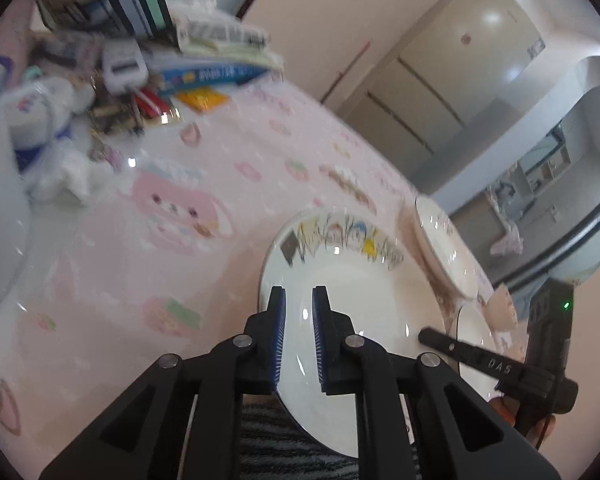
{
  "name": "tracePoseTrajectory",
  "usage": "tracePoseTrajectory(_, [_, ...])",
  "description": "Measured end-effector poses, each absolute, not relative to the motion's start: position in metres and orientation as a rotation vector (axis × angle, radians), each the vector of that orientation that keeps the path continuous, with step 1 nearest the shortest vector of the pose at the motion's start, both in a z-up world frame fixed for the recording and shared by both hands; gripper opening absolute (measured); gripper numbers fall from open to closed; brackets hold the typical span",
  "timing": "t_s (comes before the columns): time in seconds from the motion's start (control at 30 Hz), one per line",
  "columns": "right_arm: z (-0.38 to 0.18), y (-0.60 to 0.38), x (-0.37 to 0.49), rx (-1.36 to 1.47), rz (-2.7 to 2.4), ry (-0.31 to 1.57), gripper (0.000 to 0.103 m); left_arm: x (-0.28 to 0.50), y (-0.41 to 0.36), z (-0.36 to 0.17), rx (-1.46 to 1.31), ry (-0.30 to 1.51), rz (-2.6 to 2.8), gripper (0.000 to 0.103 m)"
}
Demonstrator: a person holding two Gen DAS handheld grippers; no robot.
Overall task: Organize plates and bowls
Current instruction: 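Lower the right gripper onto the cartoon-rim white plate and close on its rim, then lift the cartoon-rim plate with the right gripper toward the 'Life' plate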
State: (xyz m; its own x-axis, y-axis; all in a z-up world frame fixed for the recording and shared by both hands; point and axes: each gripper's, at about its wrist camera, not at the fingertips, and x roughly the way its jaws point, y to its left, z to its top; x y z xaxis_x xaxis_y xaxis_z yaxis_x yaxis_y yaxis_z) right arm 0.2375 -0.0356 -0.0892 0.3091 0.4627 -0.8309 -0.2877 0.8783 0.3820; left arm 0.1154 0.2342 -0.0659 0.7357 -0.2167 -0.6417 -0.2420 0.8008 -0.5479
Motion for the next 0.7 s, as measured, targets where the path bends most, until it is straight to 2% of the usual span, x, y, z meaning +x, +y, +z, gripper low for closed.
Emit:
tracePoseTrajectory(0.1, [-0.088, -0.035, 0.235, 0.155, 0.497, 1.145, 0.011, 0.108, 0.235, -0.059, -0.656, 0.705, 0.010, 0.013])
tracePoseTrajectory(0.13, [-0.088, -0.036, 0.235, 0.156, 0.498, 1.145, 0.011, 0.111, 0.234, -0.061, -0.649, 0.725, 0.018, 0.016])
tracePoseTrajectory(0.17, [-0.088, -0.036, 0.236, 0.158, 0.499, 1.146, 0.011, 0.113, 0.234, -0.063, -0.648, 0.743, 0.022, 0.027])
tracePoseTrajectory(0.2, [-0.088, -0.035, 0.236, 0.158, 0.499, 1.146, 0.011, 0.115, 0.234, -0.065, -0.650, 0.756, 0.025, 0.029])
tracePoseTrajectory(0.4, [-0.088, -0.035, 0.235, 0.155, 0.501, 1.144, 0.011, 0.119, 0.231, -0.067, -0.652, 0.760, 0.015, 0.031])
tracePoseTrajectory(0.43, [-0.088, -0.035, 0.235, 0.154, 0.501, 1.143, 0.011, 0.116, 0.232, -0.067, -0.655, 0.738, 0.028, 0.036])
tracePoseTrajectory(0.47, [-0.088, -0.034, 0.235, 0.151, 0.501, 1.142, 0.011, 0.113, 0.233, -0.066, -0.657, 0.721, 0.043, 0.056])
tracePoseTrajectory(0.5, [-0.088, -0.034, 0.235, 0.146, 0.501, 1.141, 0.011, 0.111, 0.235, -0.065, -0.664, 0.701, 0.051, 0.065])
tracePoseTrajectory(0.53, [-0.088, -0.033, 0.235, 0.143, 0.501, 1.139, 0.011, 0.110, 0.237, -0.064, -0.671, 0.679, 0.059, 0.070])
tracePoseTrajectory(0.6, [-0.088, -0.033, 0.235, 0.140, 0.501, 1.137, 0.011, 0.114, 0.237, -0.067, -0.660, 0.700, 0.067, 0.069])
tracePoseTrajectory(0.67, [-0.088, -0.033, 0.235, 0.141, 0.502, 1.140, 0.011, 0.128, 0.237, -0.080, -0.670, 0.799, 0.070, 0.052])
tracePoseTrajectory(0.7, [-0.088, -0.034, 0.235, 0.142, 0.503, 1.140, 0.011, 0.135, 0.238, -0.090, -0.693, 0.854, 0.066, 0.051])
